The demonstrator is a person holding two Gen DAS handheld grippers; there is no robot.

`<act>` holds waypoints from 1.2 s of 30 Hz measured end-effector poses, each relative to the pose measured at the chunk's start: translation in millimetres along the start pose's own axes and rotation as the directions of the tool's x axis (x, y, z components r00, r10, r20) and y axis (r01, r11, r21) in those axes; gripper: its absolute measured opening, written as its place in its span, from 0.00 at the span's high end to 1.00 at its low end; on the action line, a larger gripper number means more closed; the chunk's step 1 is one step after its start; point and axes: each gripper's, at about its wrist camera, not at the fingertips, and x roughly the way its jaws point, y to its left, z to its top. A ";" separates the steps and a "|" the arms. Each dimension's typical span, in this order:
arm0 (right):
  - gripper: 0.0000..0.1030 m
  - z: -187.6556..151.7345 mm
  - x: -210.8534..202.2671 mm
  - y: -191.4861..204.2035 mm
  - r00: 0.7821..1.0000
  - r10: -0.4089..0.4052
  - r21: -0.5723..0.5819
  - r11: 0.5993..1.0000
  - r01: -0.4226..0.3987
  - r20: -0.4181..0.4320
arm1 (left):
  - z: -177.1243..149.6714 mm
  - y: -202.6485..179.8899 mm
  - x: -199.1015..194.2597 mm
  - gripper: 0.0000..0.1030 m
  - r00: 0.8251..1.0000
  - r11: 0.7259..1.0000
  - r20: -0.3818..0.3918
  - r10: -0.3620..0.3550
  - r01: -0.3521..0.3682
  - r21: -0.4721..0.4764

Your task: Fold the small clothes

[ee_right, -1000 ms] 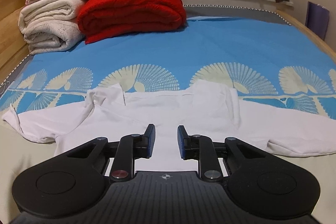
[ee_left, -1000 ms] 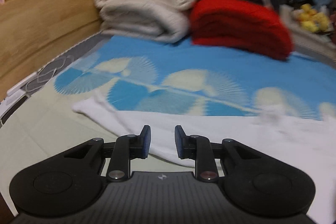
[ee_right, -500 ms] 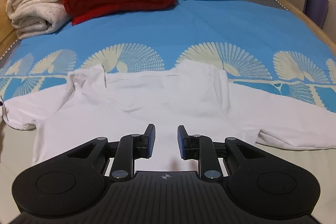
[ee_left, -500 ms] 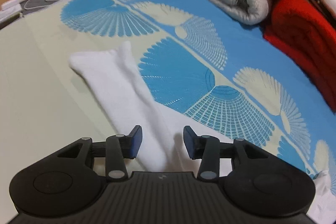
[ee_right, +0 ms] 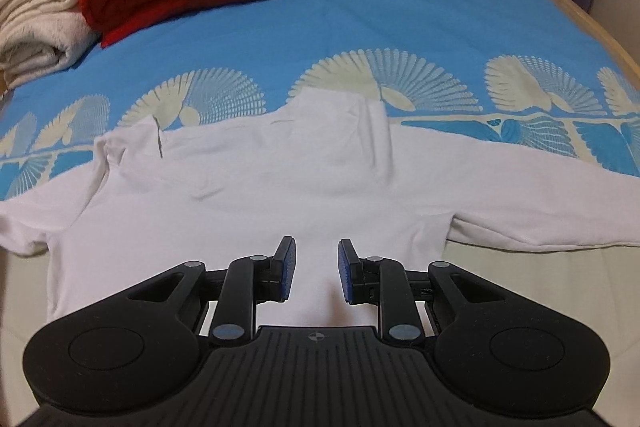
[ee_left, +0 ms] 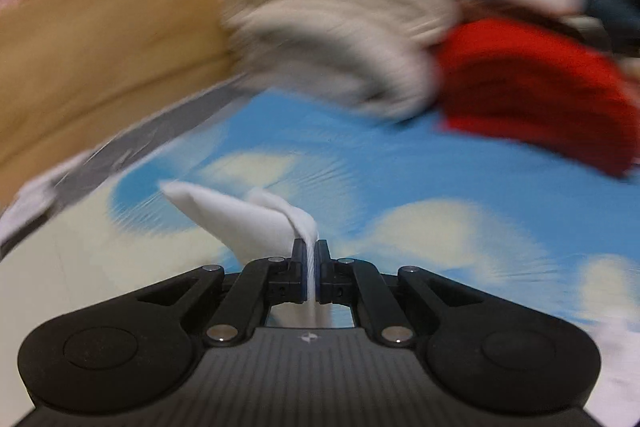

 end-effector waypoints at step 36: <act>0.61 8.3 109.3 -38.9 0.992 0.120 0.260 0.960 -0.107 -0.038 | -55.2 -81.9 -73.7 0.77 0.860 0.945 -0.390 -0.328 0.295 -0.143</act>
